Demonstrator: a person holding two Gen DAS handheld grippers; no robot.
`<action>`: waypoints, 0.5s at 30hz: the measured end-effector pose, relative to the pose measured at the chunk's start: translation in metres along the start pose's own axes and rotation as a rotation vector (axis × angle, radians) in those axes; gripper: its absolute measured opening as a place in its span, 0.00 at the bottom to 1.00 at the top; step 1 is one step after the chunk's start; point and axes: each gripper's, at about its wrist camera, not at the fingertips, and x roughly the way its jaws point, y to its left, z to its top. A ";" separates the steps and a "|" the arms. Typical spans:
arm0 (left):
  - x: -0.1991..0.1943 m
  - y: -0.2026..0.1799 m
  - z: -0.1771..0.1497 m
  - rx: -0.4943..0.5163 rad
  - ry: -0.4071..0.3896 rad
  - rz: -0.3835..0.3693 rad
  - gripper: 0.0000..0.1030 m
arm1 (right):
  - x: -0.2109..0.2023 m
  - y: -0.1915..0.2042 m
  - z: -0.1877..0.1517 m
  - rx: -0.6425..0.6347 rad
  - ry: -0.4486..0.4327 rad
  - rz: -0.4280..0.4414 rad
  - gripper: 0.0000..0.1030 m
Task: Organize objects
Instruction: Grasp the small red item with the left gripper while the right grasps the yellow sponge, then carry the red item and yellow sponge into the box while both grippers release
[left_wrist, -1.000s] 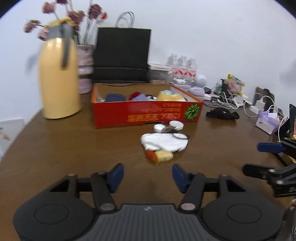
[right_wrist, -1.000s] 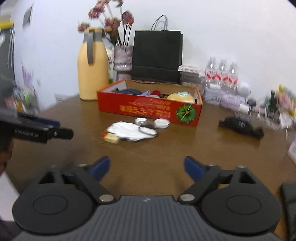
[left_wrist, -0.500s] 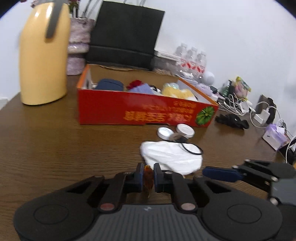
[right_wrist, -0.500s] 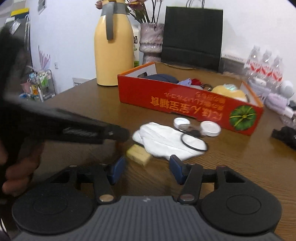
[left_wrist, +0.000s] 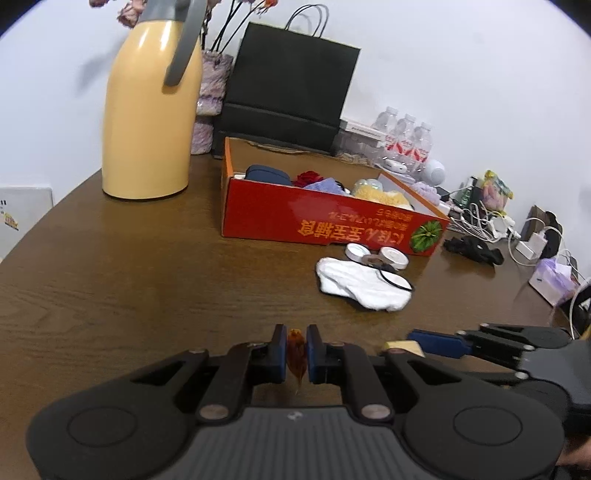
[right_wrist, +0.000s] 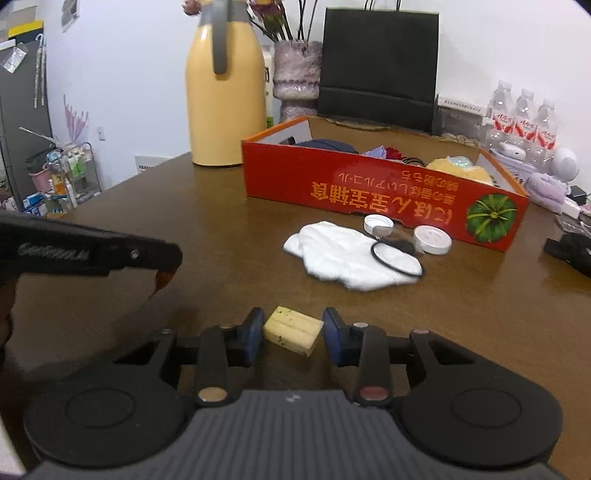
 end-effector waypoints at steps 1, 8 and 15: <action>-0.006 -0.002 -0.003 0.003 -0.003 -0.002 0.09 | -0.011 -0.001 -0.004 0.006 -0.007 0.003 0.35; -0.080 -0.028 -0.007 0.046 -0.141 -0.012 0.09 | -0.099 -0.024 -0.016 -0.012 -0.109 -0.162 0.34; -0.104 -0.037 0.002 0.047 -0.191 -0.049 0.09 | -0.127 -0.048 -0.021 0.022 -0.163 -0.192 0.35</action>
